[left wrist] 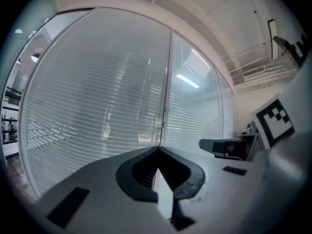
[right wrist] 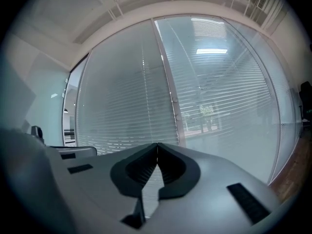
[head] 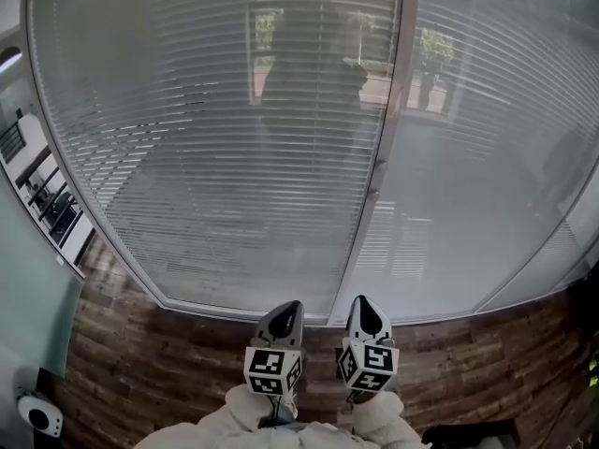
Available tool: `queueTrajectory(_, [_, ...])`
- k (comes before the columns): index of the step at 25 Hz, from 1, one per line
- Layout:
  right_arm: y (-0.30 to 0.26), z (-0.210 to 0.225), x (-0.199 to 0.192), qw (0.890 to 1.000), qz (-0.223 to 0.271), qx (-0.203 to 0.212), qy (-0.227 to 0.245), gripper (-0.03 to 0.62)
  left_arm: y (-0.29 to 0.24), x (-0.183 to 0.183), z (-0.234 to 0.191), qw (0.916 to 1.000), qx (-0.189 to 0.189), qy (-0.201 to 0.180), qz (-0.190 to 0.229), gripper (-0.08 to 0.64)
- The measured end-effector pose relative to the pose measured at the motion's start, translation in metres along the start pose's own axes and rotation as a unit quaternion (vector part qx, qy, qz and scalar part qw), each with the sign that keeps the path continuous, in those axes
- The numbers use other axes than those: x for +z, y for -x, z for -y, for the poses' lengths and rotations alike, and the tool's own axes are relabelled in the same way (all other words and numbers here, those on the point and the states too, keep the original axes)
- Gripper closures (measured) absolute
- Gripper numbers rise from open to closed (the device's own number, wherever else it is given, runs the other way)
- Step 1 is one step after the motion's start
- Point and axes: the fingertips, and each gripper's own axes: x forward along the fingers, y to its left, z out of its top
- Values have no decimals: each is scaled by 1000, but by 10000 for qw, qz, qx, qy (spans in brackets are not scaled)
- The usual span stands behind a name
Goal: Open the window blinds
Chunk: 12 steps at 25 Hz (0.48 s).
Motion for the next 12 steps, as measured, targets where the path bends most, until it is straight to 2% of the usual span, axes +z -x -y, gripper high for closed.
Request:
queueTrajectory(4, [-35, 3, -10, 10000, 18, -47, -44, 578, -29, -4, -23, 10000, -22, -61, 51, 561])
queueTrajectory(9, [-85, 7, 17, 9998, 106, -173, -55, 578, -71, 19, -48, 9999, -99, -79, 53, 561])
queueTrajectory(12, [-110, 7, 19, 9994, 195, -275, -28, 578, -89, 22, -67, 9997, -154, -138, 122, 561])
